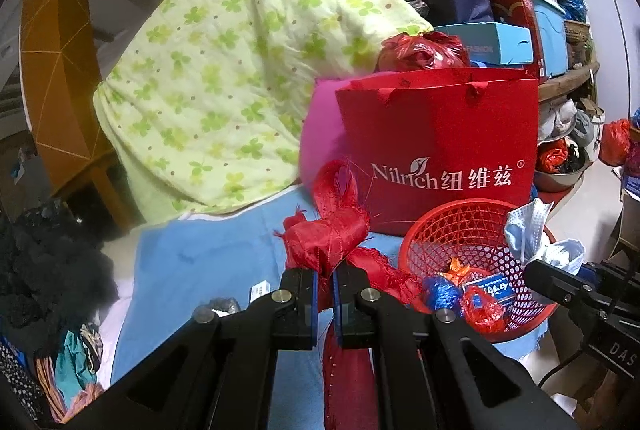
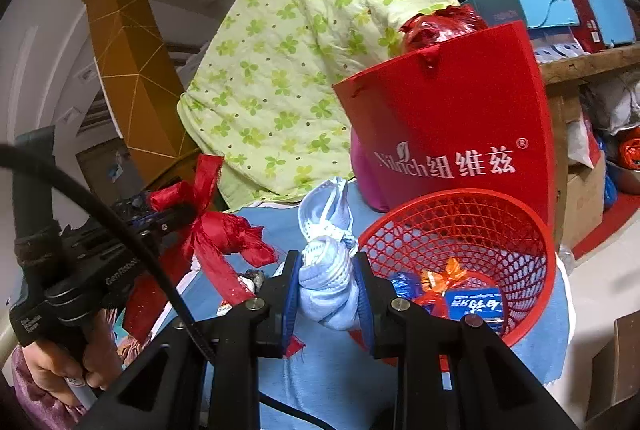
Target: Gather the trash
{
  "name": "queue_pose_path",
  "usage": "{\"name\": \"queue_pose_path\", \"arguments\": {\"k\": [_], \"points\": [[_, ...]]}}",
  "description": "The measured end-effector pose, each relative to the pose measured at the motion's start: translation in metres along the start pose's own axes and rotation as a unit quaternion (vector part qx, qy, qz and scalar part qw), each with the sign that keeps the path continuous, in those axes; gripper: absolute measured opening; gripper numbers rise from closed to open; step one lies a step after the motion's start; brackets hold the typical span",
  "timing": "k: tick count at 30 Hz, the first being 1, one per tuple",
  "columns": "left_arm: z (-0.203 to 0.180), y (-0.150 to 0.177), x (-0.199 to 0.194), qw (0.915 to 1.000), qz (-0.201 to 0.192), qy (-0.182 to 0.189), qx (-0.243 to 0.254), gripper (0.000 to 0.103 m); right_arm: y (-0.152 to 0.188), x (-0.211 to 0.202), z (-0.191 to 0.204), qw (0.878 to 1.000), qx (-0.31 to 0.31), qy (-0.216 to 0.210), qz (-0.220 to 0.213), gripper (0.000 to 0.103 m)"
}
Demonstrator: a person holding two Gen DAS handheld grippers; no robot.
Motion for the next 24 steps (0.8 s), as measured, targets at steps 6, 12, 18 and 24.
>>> {"name": "queue_pose_path", "arguments": {"k": [6, 12, 18, 24], "points": [[-0.013, -0.008, 0.000, 0.9999, -0.007, 0.006, 0.012, 0.006, -0.002, -0.002, -0.014, 1.000, 0.012, 0.008, -0.003, 0.028], [-0.027, -0.021, 0.000, 0.9991, -0.020, 0.034, 0.017, 0.006, -0.002, -0.001, -0.032, 0.999, 0.027, 0.020, -0.002, 0.028], [-0.040, -0.042, 0.009, 0.9947, -0.033, 0.096, 0.014, 0.007, -0.003, -0.001, -0.058, 0.998, 0.060, 0.028, -0.003, 0.028], [-0.060, -0.055, 0.038, 0.9892, -0.019, 0.145, 0.008, 0.015, -0.003, 0.007, -0.093, 0.993, 0.113, 0.023, 0.004, 0.029]]}}
Point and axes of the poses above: each gripper's, at about its wrist camera, not at the fingertips, and x roughly the way its jaws point, z to its left, y to its underside, the point moved 5 cm from there along x, roughly the way its jaws point, and after that the axes turned 13 degrees about z, right-handed, at the moved point
